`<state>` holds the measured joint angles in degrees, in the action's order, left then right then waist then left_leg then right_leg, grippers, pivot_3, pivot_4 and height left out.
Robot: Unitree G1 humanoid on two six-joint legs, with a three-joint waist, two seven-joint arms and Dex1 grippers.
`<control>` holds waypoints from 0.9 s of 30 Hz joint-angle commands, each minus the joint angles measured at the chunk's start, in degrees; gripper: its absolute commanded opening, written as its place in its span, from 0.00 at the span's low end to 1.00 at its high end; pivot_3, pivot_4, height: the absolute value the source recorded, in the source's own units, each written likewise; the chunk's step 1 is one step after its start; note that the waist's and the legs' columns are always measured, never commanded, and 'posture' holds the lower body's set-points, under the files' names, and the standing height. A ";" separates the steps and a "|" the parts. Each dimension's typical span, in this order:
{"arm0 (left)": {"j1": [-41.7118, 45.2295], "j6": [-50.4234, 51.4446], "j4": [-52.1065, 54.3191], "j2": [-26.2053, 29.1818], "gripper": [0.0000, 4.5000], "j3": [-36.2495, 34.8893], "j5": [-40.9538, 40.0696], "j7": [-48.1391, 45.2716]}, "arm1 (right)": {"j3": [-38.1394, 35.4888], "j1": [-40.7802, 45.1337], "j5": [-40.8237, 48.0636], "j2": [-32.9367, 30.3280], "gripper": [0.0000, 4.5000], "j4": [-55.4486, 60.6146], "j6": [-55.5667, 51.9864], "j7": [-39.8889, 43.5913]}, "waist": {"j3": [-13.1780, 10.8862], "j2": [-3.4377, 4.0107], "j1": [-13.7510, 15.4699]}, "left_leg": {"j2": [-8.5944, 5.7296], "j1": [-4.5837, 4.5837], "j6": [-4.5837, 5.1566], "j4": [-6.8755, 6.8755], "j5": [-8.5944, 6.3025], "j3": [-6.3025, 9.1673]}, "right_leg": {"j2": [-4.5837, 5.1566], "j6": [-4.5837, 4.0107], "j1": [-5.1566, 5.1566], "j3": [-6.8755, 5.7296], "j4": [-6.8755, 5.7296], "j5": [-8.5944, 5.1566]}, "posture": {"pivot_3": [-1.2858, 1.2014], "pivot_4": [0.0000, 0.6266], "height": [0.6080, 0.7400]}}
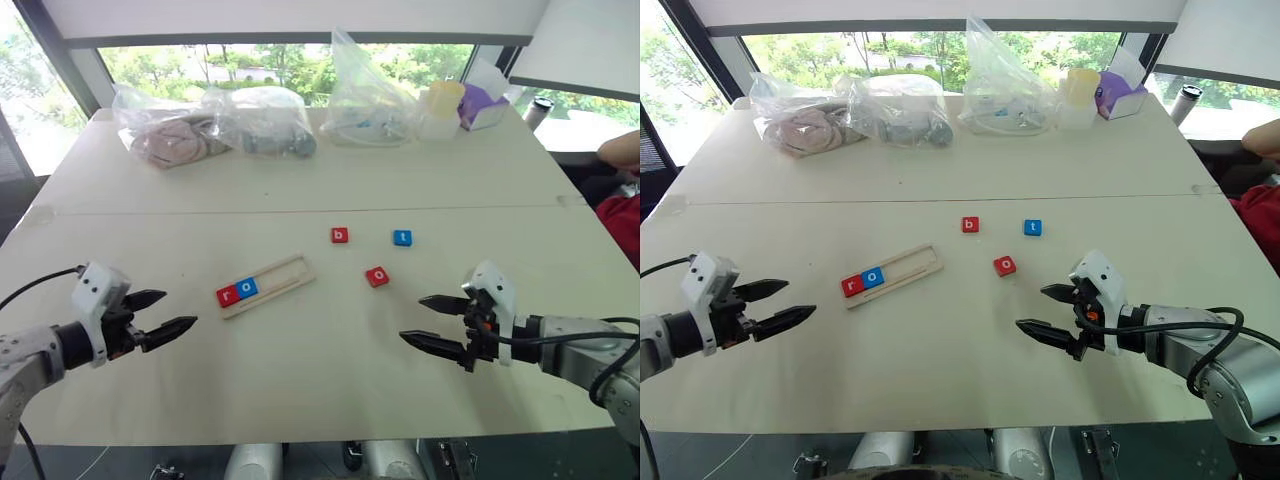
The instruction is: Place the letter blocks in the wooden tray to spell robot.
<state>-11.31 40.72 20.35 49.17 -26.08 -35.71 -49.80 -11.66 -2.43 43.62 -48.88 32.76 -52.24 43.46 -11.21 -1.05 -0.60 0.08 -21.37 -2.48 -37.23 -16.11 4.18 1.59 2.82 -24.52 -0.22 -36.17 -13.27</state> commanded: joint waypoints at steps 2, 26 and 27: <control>0.36 0.97 1.66 0.16 1.00 0.10 -1.39 -0.36 | -0.55 0.12 0.80 -0.28 0.99 1.90 0.13 -0.04 | 0.00 0.00 0.00 | 0.00 0.00 0.00 0.01 0.00 0.00 | 0.00 0.00 0.00 0.01 0.00 0.00 | 0.52 0.24 1.00; 13.89 -10.00 -10.24 9.52 1.00 18.03 10.31 -12.45 | 9.53 13.44 5.91 0.17 0.99 5.81 -6.30 1.03 | -0.02 0.02 -0.07 | 0.00 -0.01 0.00 0.11 0.00 -0.03 | -0.07 -0.01 -0.08 0.02 0.00 0.02 | 0.52 0.24 1.00; 15.41 -10.66 -11.72 8.85 1.00 19.37 10.91 -12.80 | 9.87 13.49 6.18 0.33 0.99 6.51 -6.57 0.72 | -0.02 0.02 0.01 | 0.00 -0.03 0.01 0.12 -0.01 -0.03 | -0.07 -0.01 -0.10 0.02 0.00 0.02 | 0.52 0.24 1.00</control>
<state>2.47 32.21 9.89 58.20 -7.55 -26.30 -61.71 -1.87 10.39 48.31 -48.67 36.63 -58.51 44.69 -11.23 -1.03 -0.59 0.08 -21.41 -2.46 -37.12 -16.12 4.15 1.54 2.81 -24.62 -0.20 -36.17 -13.25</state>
